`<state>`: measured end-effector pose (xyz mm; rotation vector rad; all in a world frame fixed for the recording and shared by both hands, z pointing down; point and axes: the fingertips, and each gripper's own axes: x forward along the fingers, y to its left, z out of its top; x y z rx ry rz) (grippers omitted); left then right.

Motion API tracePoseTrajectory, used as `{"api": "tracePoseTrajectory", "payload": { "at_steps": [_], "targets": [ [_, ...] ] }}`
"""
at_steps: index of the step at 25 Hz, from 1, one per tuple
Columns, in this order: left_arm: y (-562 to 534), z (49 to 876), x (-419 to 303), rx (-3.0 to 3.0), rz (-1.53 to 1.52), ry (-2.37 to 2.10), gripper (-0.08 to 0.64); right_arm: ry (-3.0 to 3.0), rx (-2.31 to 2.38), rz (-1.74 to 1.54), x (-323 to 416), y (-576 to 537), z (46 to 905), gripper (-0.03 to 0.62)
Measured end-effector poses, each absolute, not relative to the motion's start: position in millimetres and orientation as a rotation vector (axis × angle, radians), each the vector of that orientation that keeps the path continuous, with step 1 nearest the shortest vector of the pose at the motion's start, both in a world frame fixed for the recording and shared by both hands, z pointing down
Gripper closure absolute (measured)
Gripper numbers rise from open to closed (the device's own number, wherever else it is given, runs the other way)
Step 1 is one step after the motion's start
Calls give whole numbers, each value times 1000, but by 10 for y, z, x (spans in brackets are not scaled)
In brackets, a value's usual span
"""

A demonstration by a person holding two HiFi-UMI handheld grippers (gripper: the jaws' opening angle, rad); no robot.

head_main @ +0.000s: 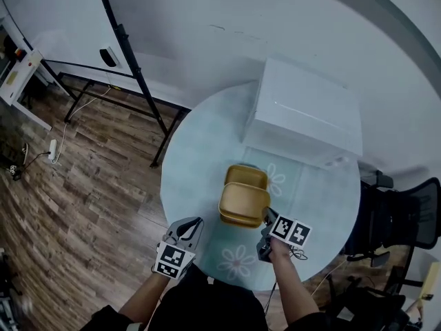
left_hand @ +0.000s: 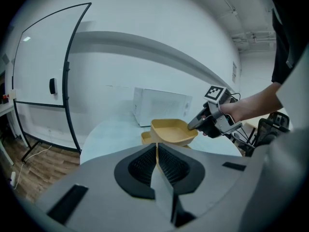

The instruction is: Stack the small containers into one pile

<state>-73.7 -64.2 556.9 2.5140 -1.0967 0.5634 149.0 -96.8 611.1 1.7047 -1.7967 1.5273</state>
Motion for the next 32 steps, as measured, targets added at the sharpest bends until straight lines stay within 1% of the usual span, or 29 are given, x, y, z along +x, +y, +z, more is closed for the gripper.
{"api": "tracePoseTrajectory", "payload": {
  "at_steps": [15,32],
  "targets": [
    [-993,5680,-654,2479,585,-1105,537,-1734,1684,1539,1699,-1736,6346,555],
    [-1175,5847,-538,2472,605,-1072,537,-1629,1650,1590,1758,-1832,6698,555]
  ]
}}
